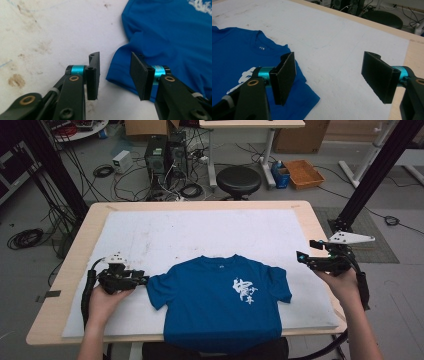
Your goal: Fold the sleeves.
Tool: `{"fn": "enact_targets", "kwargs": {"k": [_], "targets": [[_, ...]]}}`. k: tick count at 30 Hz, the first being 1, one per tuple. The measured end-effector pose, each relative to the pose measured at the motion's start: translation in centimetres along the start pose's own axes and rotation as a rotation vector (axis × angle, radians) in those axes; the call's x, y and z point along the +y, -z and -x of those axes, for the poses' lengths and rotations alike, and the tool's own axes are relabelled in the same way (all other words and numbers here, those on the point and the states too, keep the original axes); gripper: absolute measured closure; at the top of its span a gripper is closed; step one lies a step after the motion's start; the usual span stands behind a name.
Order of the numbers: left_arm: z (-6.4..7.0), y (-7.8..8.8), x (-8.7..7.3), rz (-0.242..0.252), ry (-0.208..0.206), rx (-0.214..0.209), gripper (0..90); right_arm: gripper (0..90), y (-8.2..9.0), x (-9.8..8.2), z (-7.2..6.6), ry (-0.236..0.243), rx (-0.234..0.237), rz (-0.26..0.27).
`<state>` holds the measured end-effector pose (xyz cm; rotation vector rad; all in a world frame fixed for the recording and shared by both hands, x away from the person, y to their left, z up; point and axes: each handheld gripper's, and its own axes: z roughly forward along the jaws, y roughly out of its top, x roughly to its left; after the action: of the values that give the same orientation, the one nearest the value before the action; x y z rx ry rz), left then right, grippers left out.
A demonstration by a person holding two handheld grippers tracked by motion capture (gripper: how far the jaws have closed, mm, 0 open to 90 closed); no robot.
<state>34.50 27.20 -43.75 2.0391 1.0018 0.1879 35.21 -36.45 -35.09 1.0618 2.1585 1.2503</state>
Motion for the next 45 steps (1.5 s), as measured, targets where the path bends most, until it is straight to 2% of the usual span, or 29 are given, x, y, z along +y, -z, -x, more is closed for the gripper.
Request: {"fn": "enact_targets", "kwargs": {"k": [2,6,8,12,13,14,16,17,18,19,20,22,23,25,26,27,28,30,32,33,34,36,39,42,45], "targets": [[0.0,-0.2,0.0,-0.014,0.007,0.001,63.9,27.6,-0.1,0.0,0.0,0.0,0.0,-0.004],[0.0,-0.8,-0.1,-0.051,-0.007,-0.001,69.4,27.6,-0.2,-0.1,0.0,0.003,0.001,-0.006],[0.1,-0.8,-0.1,-0.051,-0.011,0.005,71.9,27.6,-0.2,-0.1,0.0,0.001,0.003,-0.01],[0.2,-0.5,-0.1,-0.036,0.0,-0.016,84.6,29.5,-0.3,-0.1,-0.1,0.011,0.008,-0.018],[0.2,-0.3,0.0,-0.025,0.008,-0.028,87.1,30.2,-0.3,-0.1,-0.1,0.016,0.012,-0.017],[0.3,-0.1,0.0,-0.011,0.037,-0.038,87.4,30.2,-0.3,-0.1,-0.1,0.019,0.015,-0.018],[0.5,0.4,0.4,0.021,0.109,-0.086,87.9,30.2,-0.3,-0.1,-0.1,0.018,0.013,-0.016],[0.6,0.8,0.7,0.036,0.132,-0.113,88.0,30.2,-0.2,0.0,-0.1,0.018,0.012,-0.015],[0.6,0.8,0.7,0.036,0.132,-0.113,88.1,30.2,-0.2,0.0,-0.1,0.018,0.012,-0.014],[0.9,1.1,1.1,0.054,0.154,-0.128,88.1,30.2,-0.2,0.0,-0.1,0.019,0.012,-0.014],[1.8,1.4,2.0,0.084,0.176,-0.174,88.1,30.2,-0.2,0.0,-0.1,0.016,0.011,-0.015],[2.9,1.4,3.0,0.101,0.178,-0.226,88.2,30.2,-0.2,0.0,-0.1,0.018,0.013,-0.017],[2.9,1.4,3.0,0.101,0.178,-0.226,88.2,30.2,-0.2,0.0,-0.1,0.02,0.014,-0.015],[4.3,0.9,4.0,0.116,0.17,-0.275,88.1,30.2,-0.2,0.0,-0.1,0.022,0.014,-0.019],[5.7,0.1,4.9,0.121,0.169,-0.322,88.1,30.2,-0.2,0.1,-0.1,0.026,0.016,-0.015],[6.2,-0.4,5.3,0.129,0.178,-0.344,88.1,30.2,-0.1,0.1,-0.1,0.028,0.015,-0.013],[6.2,-0.4,5.3,0.129,0.178,-0.344,88.1,30.2,-0.1,0.1,-0.1,0.03,0.015,-0.011],[7.8,-2.1,6.2,0.125,0.192,-0.379,88.1,30.2,0.0,0.1,0.0,0.024,0.014,-0.009],[8.8,-3.4,6.8,0.12,0.21,-0.388,88.1,30.2,0.1,0.1,0.0,0.021,0.012,-0.009],[8.8,-3.4,6.8,0.12,0.21,-0.388,88.1,30.2,0.1,0.1,0.0,0.021,0.012,-0.009],[9.7,-4.8,7.3,0.111,0.219,-0.38,88.1,30.2,0.1,0.1,0.1,0.025,0.011,-0.007],[10.6,-6.3,7.6,0.094,0.227,-0.373,88.1,30.2,0.1,0.0,0.1,0.022,0.008,-0.011],[11.7,-8.1,7.8,0.086,0.201,-0.365,85.8,30.2,0.1,-0.1,0.2,0.024,0.005,-0.011],[12.0,-8.8,7.9,0.113,0.186,-0.361,70.8,30.2,0.2,-0.2,0.3,0.017,0.0,-0.015],[11.8,-8.3,7.8,0.143,0.155,-0.326,66.8,30.2,0.3,-0.4,0.5,0.015,-0.006,-0.016]]}}
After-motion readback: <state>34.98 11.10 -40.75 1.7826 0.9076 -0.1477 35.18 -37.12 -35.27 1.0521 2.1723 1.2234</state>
